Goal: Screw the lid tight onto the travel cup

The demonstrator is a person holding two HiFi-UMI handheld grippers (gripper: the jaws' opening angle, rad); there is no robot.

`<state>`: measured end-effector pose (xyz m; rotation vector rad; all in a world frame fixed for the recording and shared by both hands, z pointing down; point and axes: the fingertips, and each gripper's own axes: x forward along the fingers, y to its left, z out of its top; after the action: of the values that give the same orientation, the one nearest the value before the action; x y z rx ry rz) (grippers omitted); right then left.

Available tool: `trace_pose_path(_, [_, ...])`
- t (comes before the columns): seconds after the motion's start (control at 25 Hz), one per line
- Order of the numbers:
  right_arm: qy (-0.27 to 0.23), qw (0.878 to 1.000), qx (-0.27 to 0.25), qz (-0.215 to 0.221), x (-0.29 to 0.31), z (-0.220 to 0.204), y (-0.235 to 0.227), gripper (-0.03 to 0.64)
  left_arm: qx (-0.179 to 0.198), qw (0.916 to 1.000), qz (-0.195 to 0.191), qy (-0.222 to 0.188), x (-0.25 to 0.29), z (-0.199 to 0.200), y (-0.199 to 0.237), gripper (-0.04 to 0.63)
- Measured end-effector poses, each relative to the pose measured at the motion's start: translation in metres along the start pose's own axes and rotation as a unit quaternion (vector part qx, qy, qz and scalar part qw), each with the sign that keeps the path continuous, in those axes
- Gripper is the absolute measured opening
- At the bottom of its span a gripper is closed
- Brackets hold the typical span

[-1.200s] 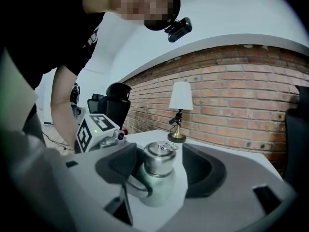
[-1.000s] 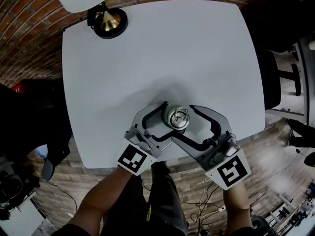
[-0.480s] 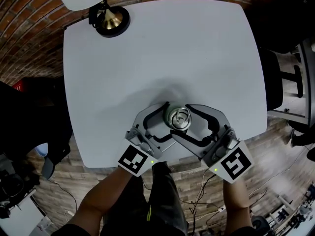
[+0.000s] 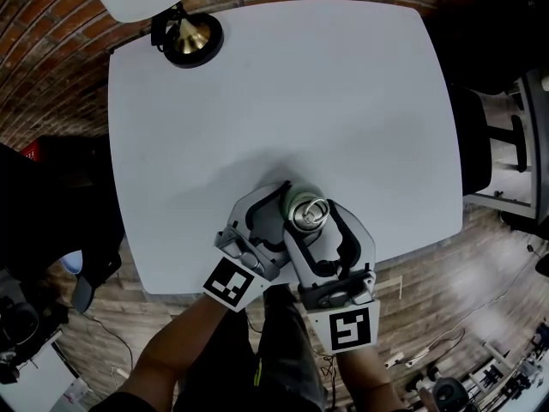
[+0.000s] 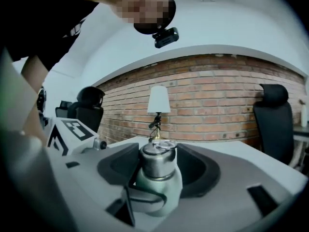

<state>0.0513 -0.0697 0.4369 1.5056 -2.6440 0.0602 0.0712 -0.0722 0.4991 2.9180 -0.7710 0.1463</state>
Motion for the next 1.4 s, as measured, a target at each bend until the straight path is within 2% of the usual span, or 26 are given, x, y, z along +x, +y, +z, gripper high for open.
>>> trace_pose_path(0.08, [-0.003,0.999,0.025,-0.032,-0.001,-0.002,-0.001,0.247,-0.004,1.0000,0.000,0.000,0.001,0.000,0.000,0.356])
trace_pose_path(0.24, [-0.001,0.997,0.045,-0.059,0.001,-0.003,-0.004,0.249,0.003,1.0000,0.000,0.005,0.000,-0.001,0.001,0.356])
trace_pose_path(0.36, [0.001,0.996,0.051,-0.068,0.001,-0.004,-0.005,0.249,0.004,1.0000,0.003,0.005,0.001,-0.001,0.001,0.356])
trace_pose_path(0.48, [0.014,0.997,0.048,-0.052,0.001,-0.008,-0.003,0.249,0.001,1.0000,0.004,0.005,0.001,-0.001,0.001,0.356])
trace_pose_path(0.64, [0.052,0.998,0.040,0.005,-0.006,-0.025,-0.001,0.282,0.000,1.0000,0.004,0.005,0.001,-0.001,0.000,0.356])
trace_pose_path(0.76, [0.063,0.995,0.025,0.075,-0.016,-0.027,-0.001,0.285,0.000,1.0000,0.002,0.004,0.002,-0.001,0.001,0.356])
trace_pose_path(0.92, [0.080,0.976,-0.021,0.203,-0.020,-0.027,0.006,0.285,-0.001,1.0000,0.003,0.002,0.001,-0.001,0.000,0.356])
trace_pose_path(1.04, [0.095,0.957,-0.051,0.270,-0.019,-0.029,0.006,0.285,-0.003,1.0000,0.003,0.002,0.001,0.000,0.000,0.356])
trace_pose_path(1.28, [0.073,0.937,-0.053,0.338,-0.002,-0.015,0.010,0.285,-0.002,1.0000,0.003,0.002,0.001,0.000,0.000,0.356])
trace_pose_path(1.4, [0.076,0.930,-0.066,0.353,0.005,-0.015,0.015,0.284,-0.004,1.0000,0.002,0.003,0.001,-0.001,-0.001,0.356])
